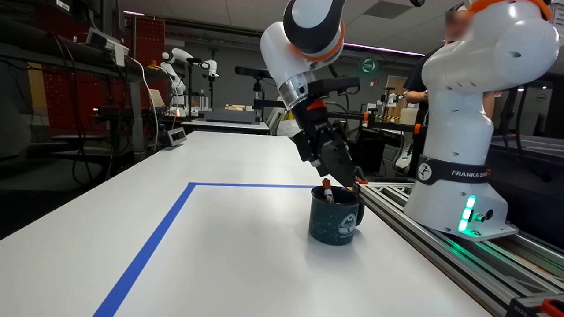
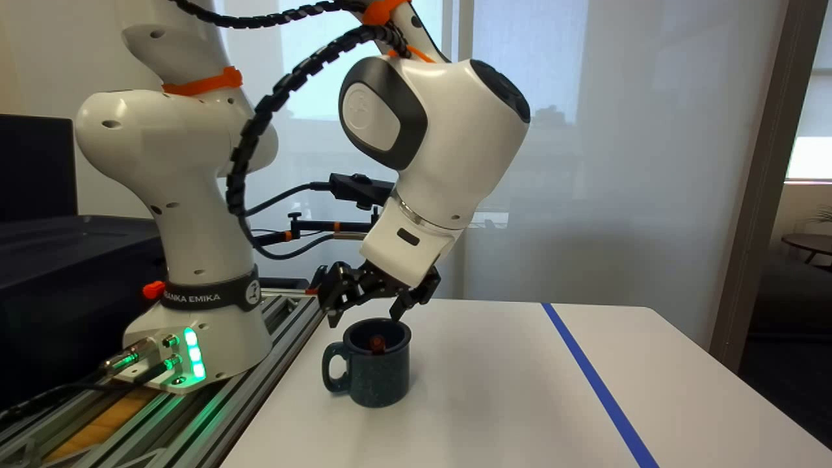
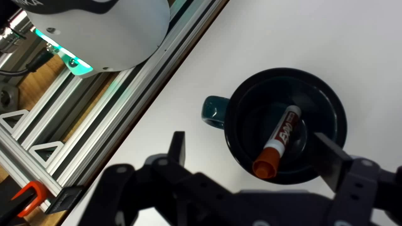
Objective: Remove the marker from the mug
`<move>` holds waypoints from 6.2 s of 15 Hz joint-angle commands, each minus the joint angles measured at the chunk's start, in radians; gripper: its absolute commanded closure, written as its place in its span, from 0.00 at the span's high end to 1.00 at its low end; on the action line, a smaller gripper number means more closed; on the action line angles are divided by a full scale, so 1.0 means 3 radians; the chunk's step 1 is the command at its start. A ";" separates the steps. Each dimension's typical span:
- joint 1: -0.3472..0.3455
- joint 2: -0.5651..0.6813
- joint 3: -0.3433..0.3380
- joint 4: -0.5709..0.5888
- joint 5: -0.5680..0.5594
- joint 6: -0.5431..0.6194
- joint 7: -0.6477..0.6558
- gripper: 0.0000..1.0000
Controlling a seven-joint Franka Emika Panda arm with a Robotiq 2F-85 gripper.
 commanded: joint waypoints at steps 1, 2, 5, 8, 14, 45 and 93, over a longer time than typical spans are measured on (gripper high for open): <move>-0.0003 0.0098 -0.0049 0.0005 0.0029 0.0180 -0.0050 1.00; -0.0001 0.0115 -0.0057 0.0005 0.0025 0.0204 -0.0044 1.00; 0.0008 0.0163 -0.0074 0.0006 0.0033 0.0281 -0.0060 0.95; 0.0013 0.0195 -0.0083 0.0006 0.0047 0.0320 -0.0085 0.90; 0.0022 0.0216 -0.0090 0.0007 0.0074 0.0350 -0.0126 0.71; 0.0092 -0.0108 -0.0041 -0.0079 0.0139 0.0256 -0.0301 0.03; -0.0442 0.0813 -0.0746 0.0852 0.1430 0.0020 -0.1633 0.03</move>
